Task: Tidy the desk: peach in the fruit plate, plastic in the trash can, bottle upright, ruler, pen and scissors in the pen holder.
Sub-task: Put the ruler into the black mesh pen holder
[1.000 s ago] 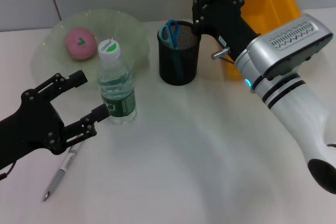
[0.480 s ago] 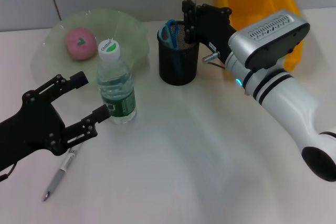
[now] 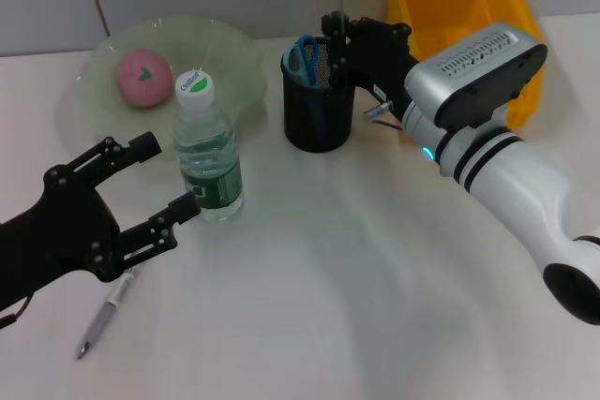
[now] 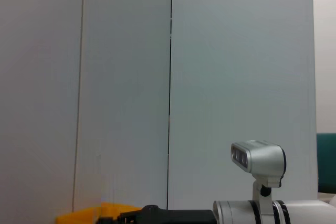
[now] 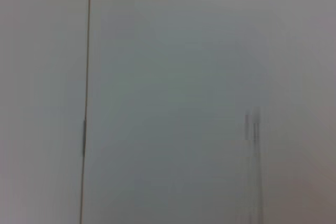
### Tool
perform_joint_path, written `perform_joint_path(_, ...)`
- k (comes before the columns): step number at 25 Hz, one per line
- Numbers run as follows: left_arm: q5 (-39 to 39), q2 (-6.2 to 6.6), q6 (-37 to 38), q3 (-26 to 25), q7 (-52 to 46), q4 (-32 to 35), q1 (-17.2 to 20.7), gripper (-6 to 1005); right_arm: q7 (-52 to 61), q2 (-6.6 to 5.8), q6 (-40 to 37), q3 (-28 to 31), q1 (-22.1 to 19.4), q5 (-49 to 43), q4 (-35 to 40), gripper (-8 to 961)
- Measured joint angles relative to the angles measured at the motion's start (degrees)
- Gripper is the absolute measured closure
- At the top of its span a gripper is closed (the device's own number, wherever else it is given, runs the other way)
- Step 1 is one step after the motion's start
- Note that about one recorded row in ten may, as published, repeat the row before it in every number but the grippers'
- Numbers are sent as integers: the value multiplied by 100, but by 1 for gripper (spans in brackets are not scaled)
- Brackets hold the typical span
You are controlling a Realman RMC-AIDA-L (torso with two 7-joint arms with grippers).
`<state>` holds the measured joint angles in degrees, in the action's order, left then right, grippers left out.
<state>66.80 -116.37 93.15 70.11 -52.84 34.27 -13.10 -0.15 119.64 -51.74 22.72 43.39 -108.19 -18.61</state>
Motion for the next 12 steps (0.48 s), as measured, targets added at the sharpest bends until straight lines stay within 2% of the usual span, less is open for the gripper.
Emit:
perform_joint_path(7,0,-4,18,11,2,0,0,207,3,6,-317,38,-233,-31,-56,785)
perform_joint_path(10,0,-7,34,10,2,0,0,207,43,-7,-708,13,-430,-43,-111,733)
perform_joint_path(11,0,-8,35,12,2,2,4,207,152,-31,-1078,24,-611,-174,-181,715)
perform_joint_path(12,0,-8,35,12,2,2,4,207,152,-31,-1078,24,-611,-174,-181,672)
